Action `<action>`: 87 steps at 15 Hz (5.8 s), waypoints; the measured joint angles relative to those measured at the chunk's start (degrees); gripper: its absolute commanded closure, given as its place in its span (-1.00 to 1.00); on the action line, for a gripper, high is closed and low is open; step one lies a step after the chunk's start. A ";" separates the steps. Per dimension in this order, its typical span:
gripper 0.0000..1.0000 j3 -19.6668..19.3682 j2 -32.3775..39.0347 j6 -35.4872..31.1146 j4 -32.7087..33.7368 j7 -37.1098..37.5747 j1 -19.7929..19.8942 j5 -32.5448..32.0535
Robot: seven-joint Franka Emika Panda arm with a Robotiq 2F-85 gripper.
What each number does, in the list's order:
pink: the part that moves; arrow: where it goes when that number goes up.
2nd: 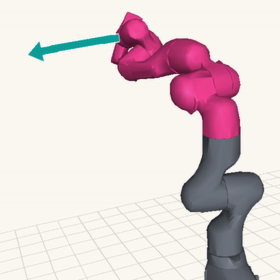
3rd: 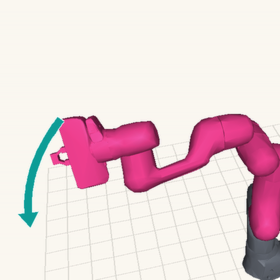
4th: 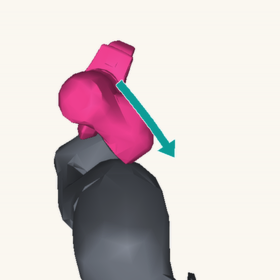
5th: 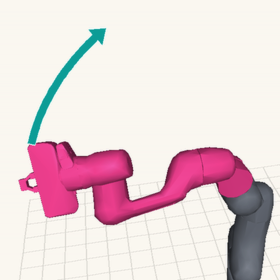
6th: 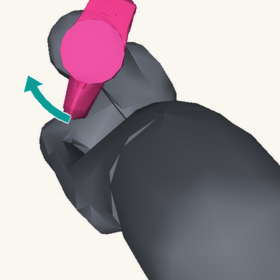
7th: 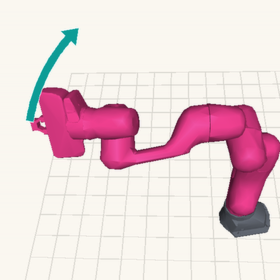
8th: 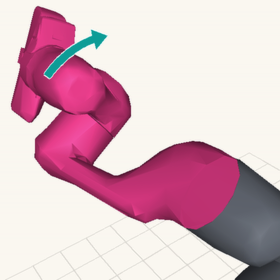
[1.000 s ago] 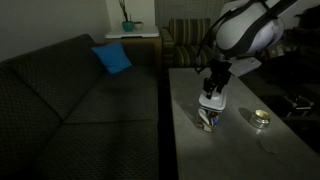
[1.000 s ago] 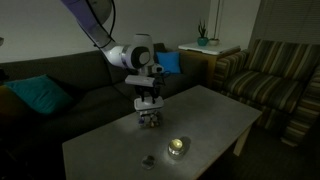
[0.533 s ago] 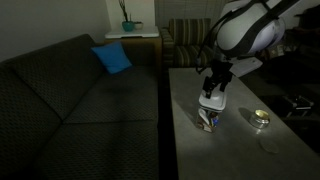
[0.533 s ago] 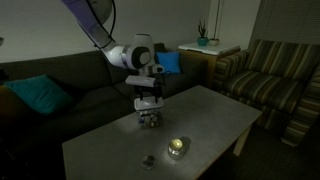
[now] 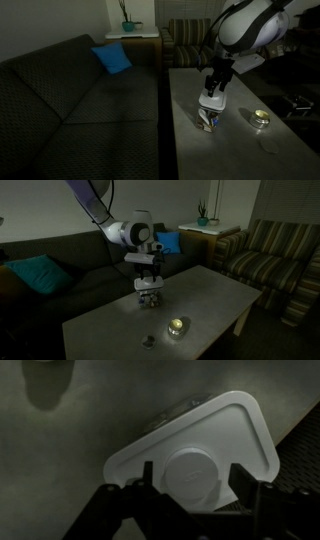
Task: Pick up the lid and close the container
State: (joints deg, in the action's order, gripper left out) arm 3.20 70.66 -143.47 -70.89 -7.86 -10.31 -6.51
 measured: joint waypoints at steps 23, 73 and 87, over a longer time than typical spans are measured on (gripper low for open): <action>1.00 0.58 -5.33 -6.29 -8.88 -0.36 -0.16 -2.27; 1.00 3.25 12.73 22.37 25.03 -3.42 1.35 2.24; 1.00 2.78 7.81 14.86 15.45 -3.55 1.13 -5.17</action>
State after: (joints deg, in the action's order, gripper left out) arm 5.98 78.47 -128.61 -55.44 -11.41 -9.18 -11.68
